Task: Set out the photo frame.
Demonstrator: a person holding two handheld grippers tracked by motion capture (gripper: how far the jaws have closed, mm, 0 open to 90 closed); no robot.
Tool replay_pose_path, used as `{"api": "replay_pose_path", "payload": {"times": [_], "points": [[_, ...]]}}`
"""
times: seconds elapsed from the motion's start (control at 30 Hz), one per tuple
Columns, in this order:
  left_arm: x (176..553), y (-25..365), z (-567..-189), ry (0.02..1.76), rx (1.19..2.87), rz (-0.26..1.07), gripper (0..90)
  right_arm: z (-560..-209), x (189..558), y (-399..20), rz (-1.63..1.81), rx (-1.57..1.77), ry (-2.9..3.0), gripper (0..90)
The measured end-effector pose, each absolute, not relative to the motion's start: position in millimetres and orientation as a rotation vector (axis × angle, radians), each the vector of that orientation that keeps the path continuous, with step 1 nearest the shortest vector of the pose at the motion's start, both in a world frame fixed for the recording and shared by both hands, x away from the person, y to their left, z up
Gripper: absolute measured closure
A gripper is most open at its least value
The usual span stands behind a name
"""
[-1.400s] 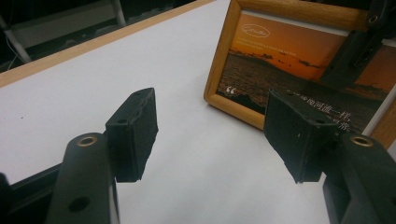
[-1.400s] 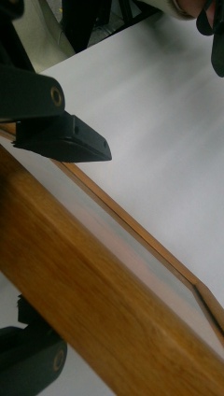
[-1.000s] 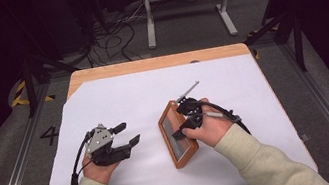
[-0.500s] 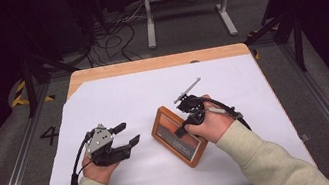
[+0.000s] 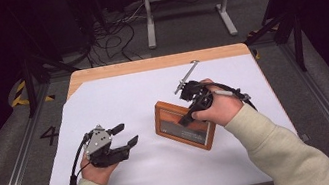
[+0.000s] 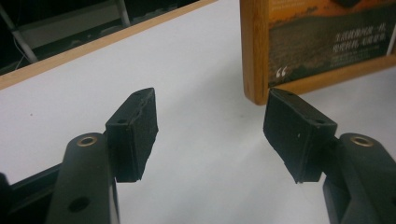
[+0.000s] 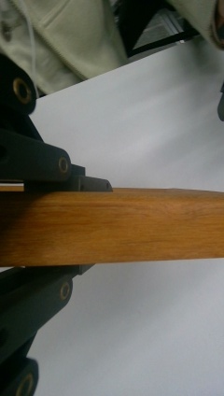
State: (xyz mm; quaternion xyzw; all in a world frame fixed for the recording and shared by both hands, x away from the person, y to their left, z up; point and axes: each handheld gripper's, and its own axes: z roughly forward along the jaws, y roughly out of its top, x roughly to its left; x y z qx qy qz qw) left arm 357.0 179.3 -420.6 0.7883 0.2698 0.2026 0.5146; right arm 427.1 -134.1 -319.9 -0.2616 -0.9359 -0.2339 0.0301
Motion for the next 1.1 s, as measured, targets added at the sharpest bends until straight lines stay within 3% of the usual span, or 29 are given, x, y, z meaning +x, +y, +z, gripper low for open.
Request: {"api": "replay_pose_path", "payload": {"times": [0.5,1.1], "points": [[359,179,-421,0.648,1.896,0.481,35.4,-317,462,-141,-0.684,-0.301,-2.988,73.3],[360,179,-422,0.649,1.898,0.474,35.4,-353,484,-140,-0.620,-0.123,-2.922,73.4]]}}
